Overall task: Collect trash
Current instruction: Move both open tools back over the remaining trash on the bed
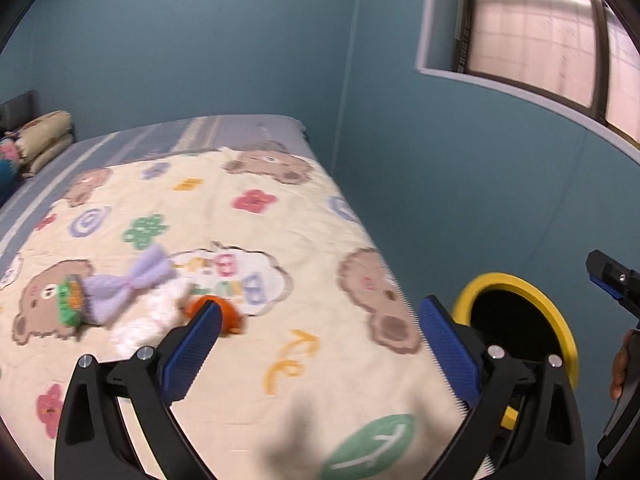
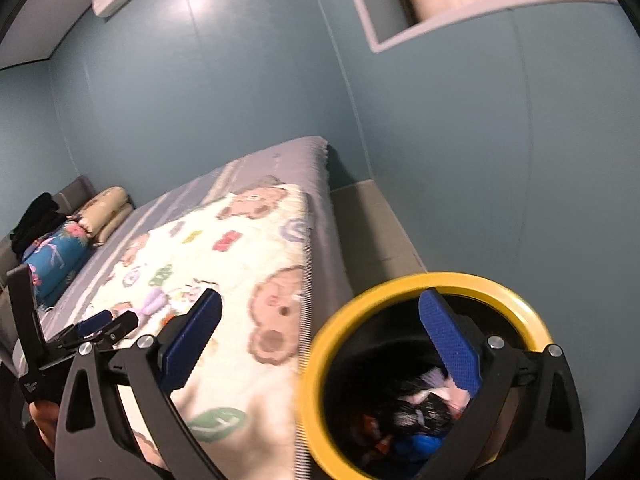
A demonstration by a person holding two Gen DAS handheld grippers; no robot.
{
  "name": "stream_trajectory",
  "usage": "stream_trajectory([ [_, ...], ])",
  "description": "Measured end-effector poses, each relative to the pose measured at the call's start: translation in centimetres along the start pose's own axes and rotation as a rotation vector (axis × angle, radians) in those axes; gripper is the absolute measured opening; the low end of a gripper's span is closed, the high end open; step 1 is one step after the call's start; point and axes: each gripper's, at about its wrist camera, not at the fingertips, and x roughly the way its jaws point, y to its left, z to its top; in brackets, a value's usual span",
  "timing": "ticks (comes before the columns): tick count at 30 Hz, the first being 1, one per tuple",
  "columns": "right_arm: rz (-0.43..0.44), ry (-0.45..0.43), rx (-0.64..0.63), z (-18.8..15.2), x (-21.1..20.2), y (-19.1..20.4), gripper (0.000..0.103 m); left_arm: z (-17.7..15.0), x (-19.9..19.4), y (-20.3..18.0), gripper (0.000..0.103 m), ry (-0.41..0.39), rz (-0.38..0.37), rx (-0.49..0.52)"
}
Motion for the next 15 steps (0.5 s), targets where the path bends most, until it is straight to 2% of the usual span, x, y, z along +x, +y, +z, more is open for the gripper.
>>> stream_trajectory([
  [4, 0.089, 0.002, -0.052, 0.4, 1.1, 3.6, 0.095, 0.3, -1.3, 3.7, 0.095, -0.019, 0.062, -0.034],
  [15, 0.174, 0.023, -0.220, 0.5, 5.2, 14.5, 0.095, 1.4, -4.1, 16.0, 0.095, -0.068, 0.269, -0.165],
])
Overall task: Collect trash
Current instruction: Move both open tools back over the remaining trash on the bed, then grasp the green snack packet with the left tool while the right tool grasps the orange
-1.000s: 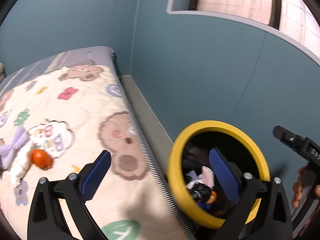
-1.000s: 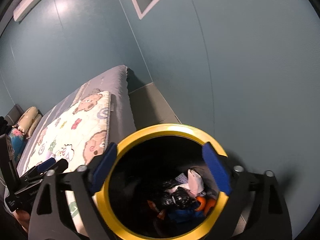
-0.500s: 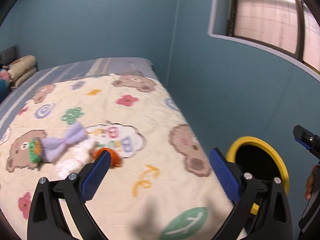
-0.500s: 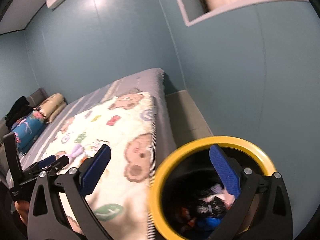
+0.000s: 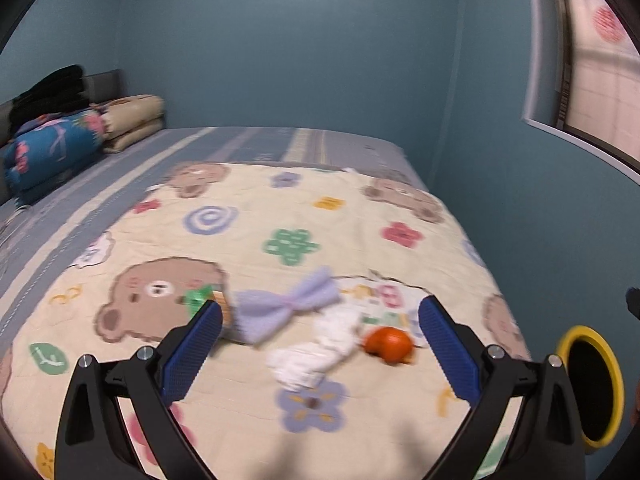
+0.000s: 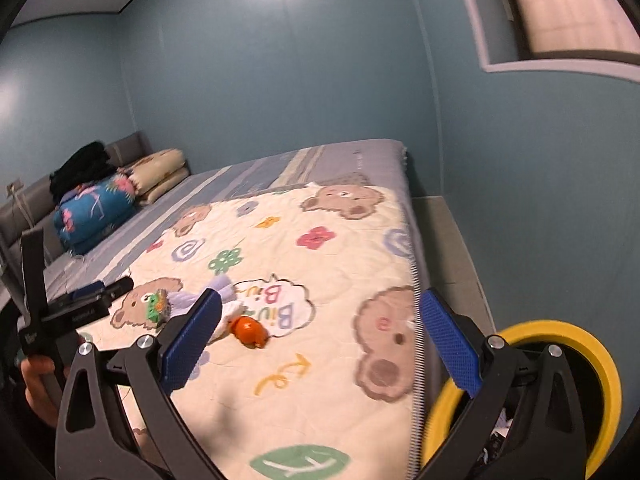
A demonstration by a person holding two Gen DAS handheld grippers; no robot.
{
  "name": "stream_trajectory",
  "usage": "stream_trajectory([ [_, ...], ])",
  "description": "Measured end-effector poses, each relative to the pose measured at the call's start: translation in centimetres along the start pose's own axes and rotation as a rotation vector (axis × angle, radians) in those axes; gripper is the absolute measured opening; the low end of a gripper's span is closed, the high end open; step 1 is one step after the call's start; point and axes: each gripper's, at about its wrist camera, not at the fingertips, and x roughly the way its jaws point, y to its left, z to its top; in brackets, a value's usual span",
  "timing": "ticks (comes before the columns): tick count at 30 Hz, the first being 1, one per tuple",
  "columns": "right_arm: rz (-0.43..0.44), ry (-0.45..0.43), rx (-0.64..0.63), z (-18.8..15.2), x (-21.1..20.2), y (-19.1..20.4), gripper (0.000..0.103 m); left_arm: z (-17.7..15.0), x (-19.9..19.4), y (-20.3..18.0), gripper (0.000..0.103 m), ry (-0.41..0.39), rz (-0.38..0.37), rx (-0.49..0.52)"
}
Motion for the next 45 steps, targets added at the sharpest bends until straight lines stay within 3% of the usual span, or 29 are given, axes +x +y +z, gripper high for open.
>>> stream_trajectory([
  [9, 0.048, 0.081, -0.126, -0.4, 7.0, 5.8, 0.095, -0.2, 3.8, 7.2, 0.095, 0.038, 0.132, -0.076],
  [21, 0.122, 0.238, -0.194, -3.8, 16.3, 9.7, 0.095, -1.7, 10.3, 11.9, 0.095, 0.143, 0.195, -0.132],
  [33, 0.117, 0.350, -0.217, -6.7, 24.4, 10.0, 0.095, -3.0, 17.3, 14.9, 0.095, 0.259, 0.165, -0.251],
  [40, 0.134, 0.398, -0.237, -8.0, 27.3, 11.1, 0.095, -3.8, 18.7, 14.7, 0.094, 0.268, 0.117, -0.278],
  [43, 0.138, 0.421, -0.236, -8.5, 28.3, 11.3, 0.095, -4.1, 19.1, 14.0, 0.087, 0.271, 0.091, -0.258],
  [45, 0.139, 0.431, -0.234, -8.8, 28.6, 11.2, 0.091, -4.2, 19.5, 13.5, 0.073, 0.278, 0.084, -0.236],
])
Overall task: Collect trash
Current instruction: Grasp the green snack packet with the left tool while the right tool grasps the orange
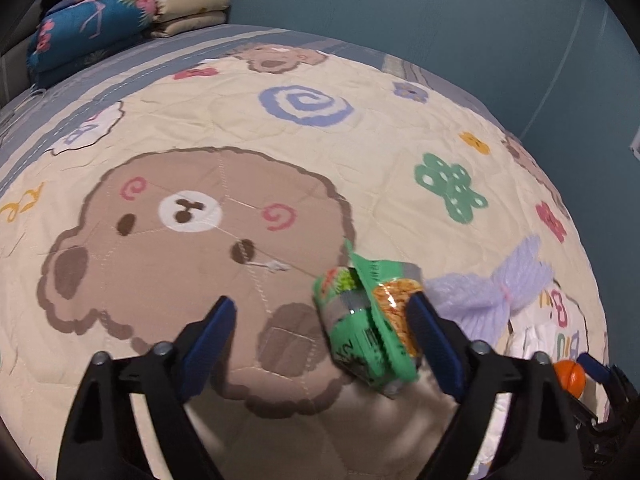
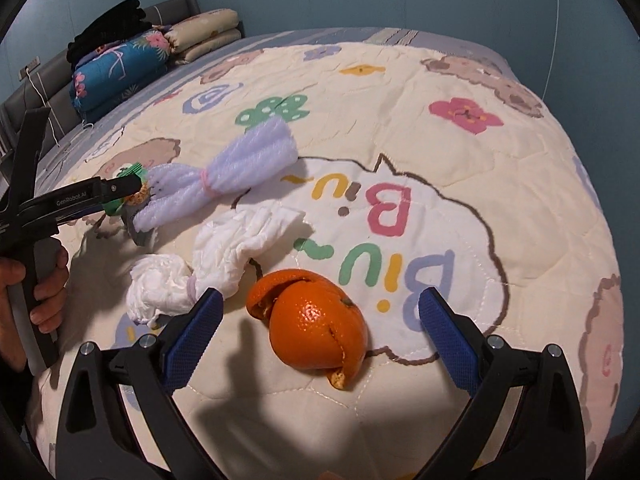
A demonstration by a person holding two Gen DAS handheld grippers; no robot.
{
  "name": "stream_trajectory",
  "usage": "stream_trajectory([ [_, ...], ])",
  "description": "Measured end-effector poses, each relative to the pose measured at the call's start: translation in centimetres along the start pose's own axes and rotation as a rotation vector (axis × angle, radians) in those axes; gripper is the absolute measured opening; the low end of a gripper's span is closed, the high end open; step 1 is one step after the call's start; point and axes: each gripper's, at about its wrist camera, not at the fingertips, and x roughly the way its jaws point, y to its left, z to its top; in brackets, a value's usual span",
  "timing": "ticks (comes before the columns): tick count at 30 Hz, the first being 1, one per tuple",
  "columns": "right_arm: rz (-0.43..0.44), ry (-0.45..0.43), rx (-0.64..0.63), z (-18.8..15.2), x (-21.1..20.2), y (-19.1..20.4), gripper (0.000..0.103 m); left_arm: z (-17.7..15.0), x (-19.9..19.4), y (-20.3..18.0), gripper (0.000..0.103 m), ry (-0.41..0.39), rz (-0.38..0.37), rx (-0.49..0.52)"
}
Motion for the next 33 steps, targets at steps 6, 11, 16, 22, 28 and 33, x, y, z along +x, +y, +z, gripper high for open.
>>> stream_trajectory([
  [6, 0.005, 0.019, 0.007, -0.3, 0.3, -0.1, 0.055, -0.6, 0.2, -1.0, 0.033, 0.006, -0.025, 0.046],
  [11, 0.018, 0.020, 0.012, -0.3, 0.1, 0.1, 0.042, -0.8, -0.4, -1.5, 0.020, -0.019, -0.027, 0.071],
  [16, 0.026, 0.018, 0.038, -0.1, -0.6, 0.0, 0.038, -0.8, -1.8, -1.5, 0.018, -0.030, -0.039, 0.073],
  [22, 0.030, -0.024, 0.048, 0.0, -3.4, 0.0, 0.037, -1.0, -5.2, -1.8, 0.016, -0.061, -0.045, 0.107],
  [28, 0.065, -0.064, 0.062, -0.2, -7.3, 0.5, 0.037, -1.4, -9.1, -1.7, 0.016, -0.098, -0.080, 0.120],
  [33, 0.090, -0.089, 0.050, -1.2, -11.3, 1.3, 0.037, -2.5, -12.3, -1.9, 0.016, -0.119, -0.112, 0.133],
])
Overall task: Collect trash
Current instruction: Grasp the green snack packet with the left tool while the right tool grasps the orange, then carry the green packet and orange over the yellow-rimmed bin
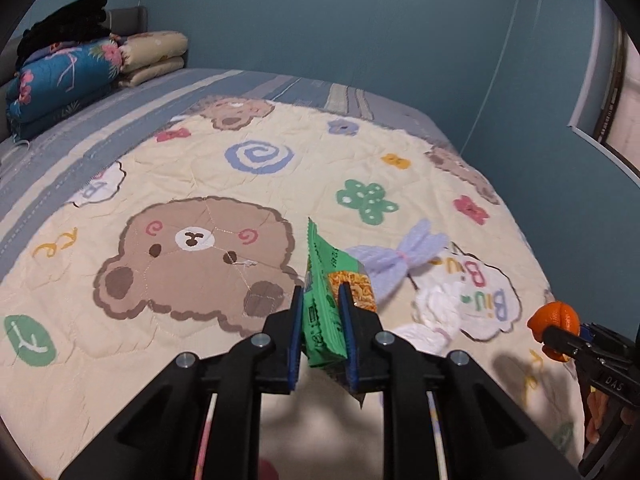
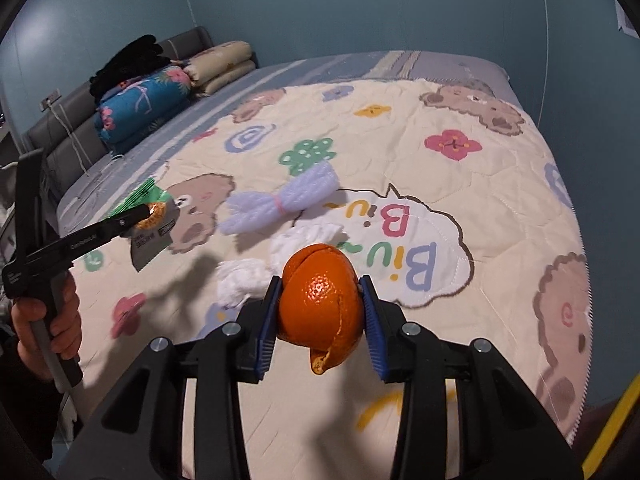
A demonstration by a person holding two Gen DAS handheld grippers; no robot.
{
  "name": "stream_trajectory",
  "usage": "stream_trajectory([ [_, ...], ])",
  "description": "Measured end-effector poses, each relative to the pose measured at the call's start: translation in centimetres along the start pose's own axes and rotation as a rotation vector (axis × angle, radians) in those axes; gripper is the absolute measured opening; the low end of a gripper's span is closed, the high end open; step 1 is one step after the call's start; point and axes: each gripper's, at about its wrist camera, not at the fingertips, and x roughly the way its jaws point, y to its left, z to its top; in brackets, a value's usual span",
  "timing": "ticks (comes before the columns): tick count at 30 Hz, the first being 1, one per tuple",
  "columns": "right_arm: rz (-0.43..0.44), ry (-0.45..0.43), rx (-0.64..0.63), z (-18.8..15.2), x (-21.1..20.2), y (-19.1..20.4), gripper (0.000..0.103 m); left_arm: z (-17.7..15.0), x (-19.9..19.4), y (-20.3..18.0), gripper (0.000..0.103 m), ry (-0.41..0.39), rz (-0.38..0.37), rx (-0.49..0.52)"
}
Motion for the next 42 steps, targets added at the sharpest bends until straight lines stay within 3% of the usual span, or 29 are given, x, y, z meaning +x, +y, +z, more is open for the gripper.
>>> stream_trajectory([
  [8, 0.001, -0.029, -0.007, -2.5, -6.5, 0.7, 0.037, -2.5, -4.4, -2.9, 0.016, -0.009, -0.053, 0.067],
  [20, -0.057, -0.147, 0.056, -4.8, -17.0, -2.7, 0.037, -3.1, -9.4, -9.8, 0.016, -0.051, -0.162, 0.156],
  [42, -0.205, -0.321, 0.216, -7.4, -30.9, -11.7, 0.037, -2.8, -12.3, -27.3, 0.016, -0.077, -0.404, 0.354],
])
